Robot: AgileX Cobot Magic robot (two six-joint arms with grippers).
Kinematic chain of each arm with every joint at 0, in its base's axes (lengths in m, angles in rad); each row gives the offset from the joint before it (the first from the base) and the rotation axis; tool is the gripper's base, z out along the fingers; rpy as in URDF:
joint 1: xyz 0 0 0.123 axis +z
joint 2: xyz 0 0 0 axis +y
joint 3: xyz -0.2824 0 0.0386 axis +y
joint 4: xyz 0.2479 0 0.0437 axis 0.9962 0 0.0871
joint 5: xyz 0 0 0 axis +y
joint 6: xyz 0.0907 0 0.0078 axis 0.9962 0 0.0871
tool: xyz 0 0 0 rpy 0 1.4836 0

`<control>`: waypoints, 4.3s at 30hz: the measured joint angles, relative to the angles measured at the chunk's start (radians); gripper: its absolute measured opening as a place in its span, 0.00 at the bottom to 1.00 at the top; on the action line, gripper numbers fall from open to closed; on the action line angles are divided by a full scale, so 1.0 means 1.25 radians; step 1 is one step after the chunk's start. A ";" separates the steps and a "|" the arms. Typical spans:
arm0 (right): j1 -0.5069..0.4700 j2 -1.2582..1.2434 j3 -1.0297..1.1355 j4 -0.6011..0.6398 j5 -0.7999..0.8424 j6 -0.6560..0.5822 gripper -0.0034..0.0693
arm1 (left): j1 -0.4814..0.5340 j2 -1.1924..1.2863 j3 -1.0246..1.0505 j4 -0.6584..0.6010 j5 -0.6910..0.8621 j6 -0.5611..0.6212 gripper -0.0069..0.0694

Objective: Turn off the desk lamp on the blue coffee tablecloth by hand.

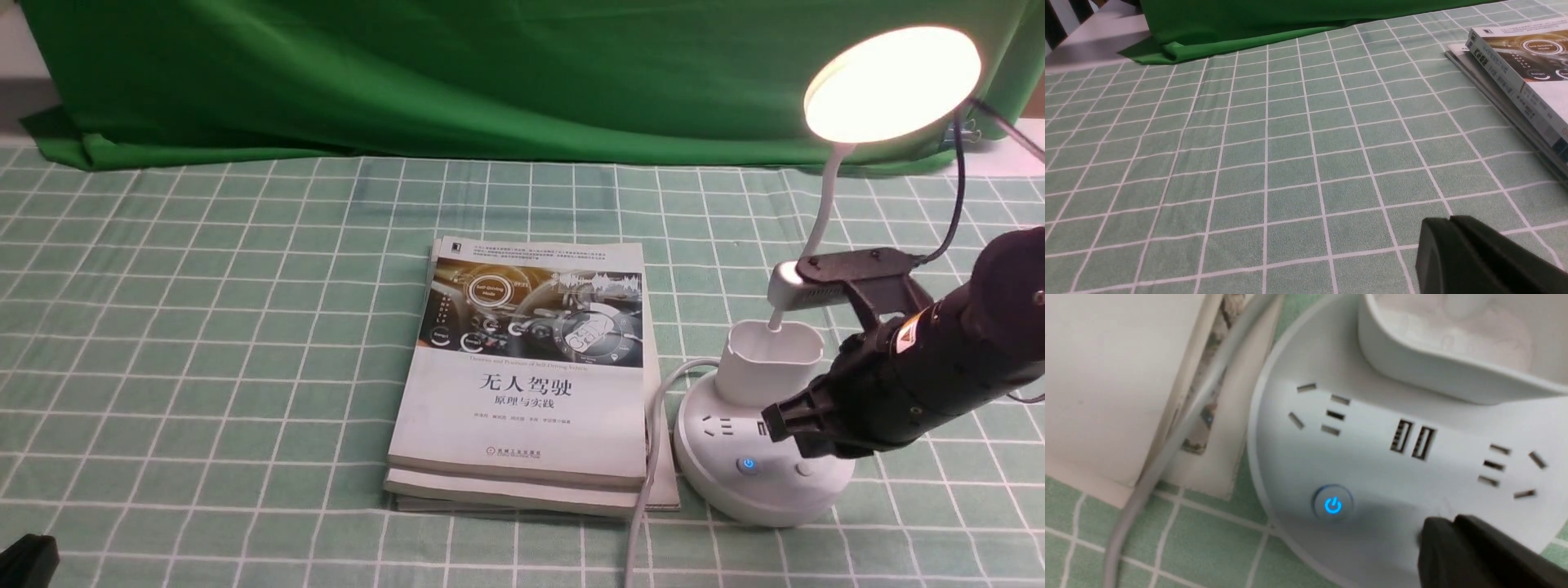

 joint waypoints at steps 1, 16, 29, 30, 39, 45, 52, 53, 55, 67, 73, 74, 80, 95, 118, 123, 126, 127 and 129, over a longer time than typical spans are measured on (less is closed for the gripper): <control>0.000 0.014 0.000 0.000 0.000 0.000 0.10 | 0.000 0.000 0.000 0.000 0.000 0.000 0.09; 0.000 0.014 0.000 -0.004 0.004 0.001 0.10 | 0.000 0.000 0.000 0.000 0.000 0.000 0.09; 0.000 0.002 0.000 -0.005 0.006 0.001 0.10 | 0.000 0.000 0.000 0.000 0.000 0.000 0.09; 0.000 0.000 0.000 -0.005 0.006 0.001 0.10 | 0.000 0.000 0.000 0.000 0.000 0.000 0.09; 0.017 -0.205 0.049 -0.006 0.026 0.007 0.10 | 0.000 0.000 0.000 0.000 0.000 0.000 0.09; 0.019 -0.441 0.178 -0.006 0.025 0.056 0.10 | 0.000 0.000 0.000 0.000 0.000 0.000 0.09; 0.020 -0.653 0.279 -0.007 0.041 0.121 0.13 | 0.000 0.000 0.000 0.000 0.000 0.000 0.09; 0.020 -0.676 0.281 -0.009 0.041 0.123 0.14 | 0.000 0.000 0.000 0.000 0.000 0.000 0.09; 0.020 -0.714 0.282 -0.029 0.033 0.123 0.14 | 0.000 0.000 0.000 0.000 0.000 0.000 0.09; -0.126 -0.938 0.490 -0.130 -0.256 0.118 0.09 | 0.000 0.000 0.000 0.000 0.000 0.000 0.09; -0.218 -1.135 0.681 -0.137 -0.347 0.067 0.09 | 0.000 0.000 0.000 0.000 0.000 0.000 0.09; -0.222 -1.168 0.708 -0.137 -0.350 0.061 0.09 | 0.000 0.000 0.000 0.000 0.000 0.000 0.09; -0.226 -1.264 0.740 -0.137 -0.339 0.064 0.09 | 0.000 0.000 0.000 0.000 0.000 0.000 0.09; -0.226 -1.271 0.740 -0.138 -0.336 0.081 0.11 | 0.000 0.000 0.000 0.000 0.000 0.000 0.09; -0.226 -1.271 0.740 -0.138 -0.336 0.081 0.19 | 0.000 0.000 0.000 0.000 0.000 0.000 0.09; -0.226 -1.271 0.740 -0.138 -0.336 0.081 0.20 | 0.000 0.000 0.000 0.000 0.000 0.000 0.09; -0.226 -1.271 0.740 -0.138 -0.336 0.081 0.21 | 0.000 0.000 0.000 0.000 0.000 0.000 0.09; -0.226 -1.271 0.740 -0.138 -0.336 0.081 0.22 | 0.000 0.000 0.000 0.000 0.000 0.000 0.09; -0.226 -1.271 0.740 -0.138 -0.336 0.081 0.22 | 0.000 0.000 0.000 0.000 0.000 0.000 0.09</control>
